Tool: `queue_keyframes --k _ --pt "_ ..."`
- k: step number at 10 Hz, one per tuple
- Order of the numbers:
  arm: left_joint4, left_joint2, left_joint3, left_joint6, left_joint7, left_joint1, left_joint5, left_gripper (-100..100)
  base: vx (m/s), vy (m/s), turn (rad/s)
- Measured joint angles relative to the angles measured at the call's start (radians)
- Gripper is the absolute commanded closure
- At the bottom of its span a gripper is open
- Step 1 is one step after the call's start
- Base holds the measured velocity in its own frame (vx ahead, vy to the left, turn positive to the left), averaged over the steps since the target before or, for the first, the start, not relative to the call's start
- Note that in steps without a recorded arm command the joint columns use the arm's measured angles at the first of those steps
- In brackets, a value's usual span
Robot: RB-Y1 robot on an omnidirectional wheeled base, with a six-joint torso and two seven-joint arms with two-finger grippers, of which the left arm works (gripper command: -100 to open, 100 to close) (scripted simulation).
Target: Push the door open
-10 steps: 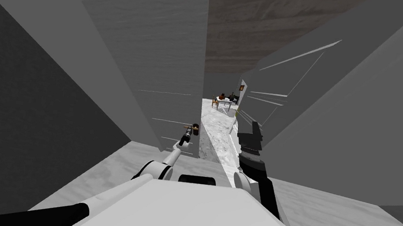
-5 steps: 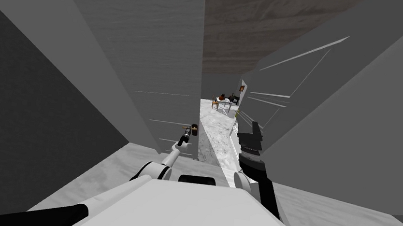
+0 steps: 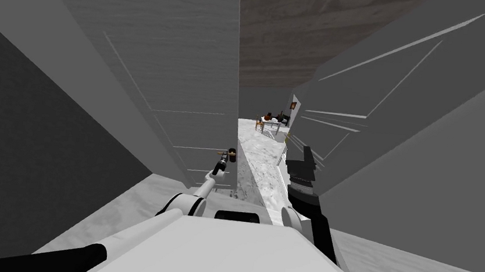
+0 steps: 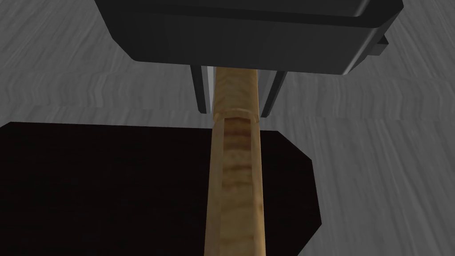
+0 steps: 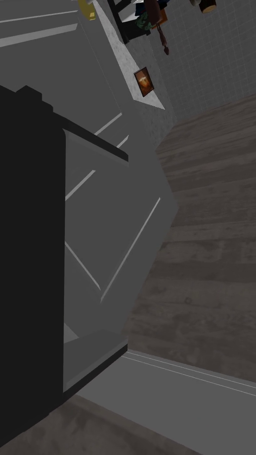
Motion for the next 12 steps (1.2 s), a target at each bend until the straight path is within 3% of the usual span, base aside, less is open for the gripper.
queue_keyframes --k 2,4,6,8,9,12 --pt "-0.055 0.013 0.006 0.024 0.001 0.034 0.002 100 0.121 -0.080 0.049" --pt "-0.030 0.023 0.016 0.019 0.002 0.014 0.007 100 0.065 -0.043 0.019" --pt "-0.036 0.033 0.039 0.032 -0.007 0.021 0.015 100 0.170 -0.148 0.108" --pt "0.008 0.043 0.067 0.003 -0.019 0.005 0.024 100 0.186 -0.121 0.085" --pt "-0.043 0.047 0.071 0.020 -0.019 0.036 0.025 100 0.160 -0.129 0.081" --pt "0.013 0.064 0.116 -0.004 -0.036 0.000 0.040 100 0.133 -0.107 0.065"
